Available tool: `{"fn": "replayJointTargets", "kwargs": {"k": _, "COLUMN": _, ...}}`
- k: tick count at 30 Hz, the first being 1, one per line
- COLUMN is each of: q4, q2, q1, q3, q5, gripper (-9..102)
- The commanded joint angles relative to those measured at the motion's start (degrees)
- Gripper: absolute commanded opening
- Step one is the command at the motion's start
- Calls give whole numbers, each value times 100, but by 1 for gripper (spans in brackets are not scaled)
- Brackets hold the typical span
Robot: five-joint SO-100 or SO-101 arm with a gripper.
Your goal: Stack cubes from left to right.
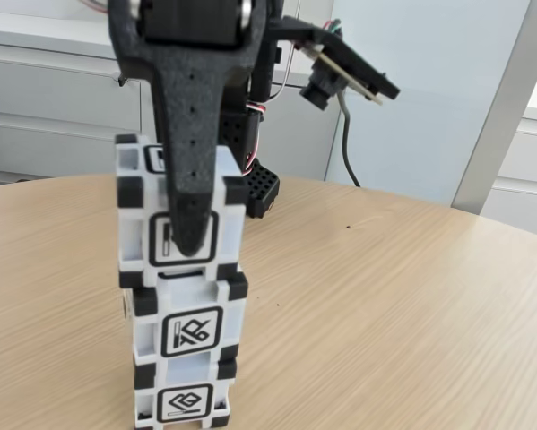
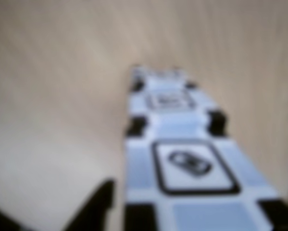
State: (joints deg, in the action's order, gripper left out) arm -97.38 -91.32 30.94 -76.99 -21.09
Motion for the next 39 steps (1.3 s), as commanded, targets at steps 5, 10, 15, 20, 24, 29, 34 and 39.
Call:
{"fn": "replayJointTargets", "kwargs": {"k": 5, "q4": -35, "q2": -264, "q1": -35, "q3": 105, "q5": 62, "gripper": 42}}
{"fn": "replayJointTargets", "kwargs": {"k": 10, "q4": -44, "q2": -976, "q1": -35, "q3": 105, "q5": 123, "gripper": 42}}
{"fn": "replayJointTargets", "kwargs": {"k": 15, "q4": -44, "q2": -2188, "q1": -132, "q3": 18, "q5": 53, "gripper": 42}}
{"fn": "replayJointTargets", "kwargs": {"k": 20, "q4": -44, "q2": -2900, "q1": -703, "q3": 0, "q5": 105, "gripper": 26}}
{"fn": "replayJointTargets", "kwargs": {"k": 24, "q4": 44, "q2": -2883, "q1": -835, "q3": 9, "q5": 580, "gripper": 2}}
{"fn": "replayJointTargets", "kwargs": {"k": 29, "q4": 132, "q2": -2979, "q1": -853, "q3": 105, "q5": 1573, "gripper": 0}}
{"fn": "replayJointTargets", "kwargs": {"k": 34, "q4": 1195, "q2": -2997, "q1": -1494, "q3": 105, "q5": 2171, "gripper": 0}}
{"fn": "replayJointTargets", "kwargs": {"k": 39, "q4": 1477, "q2": -2997, "q1": -2057, "q3": 0, "q5": 2232, "gripper": 0}}
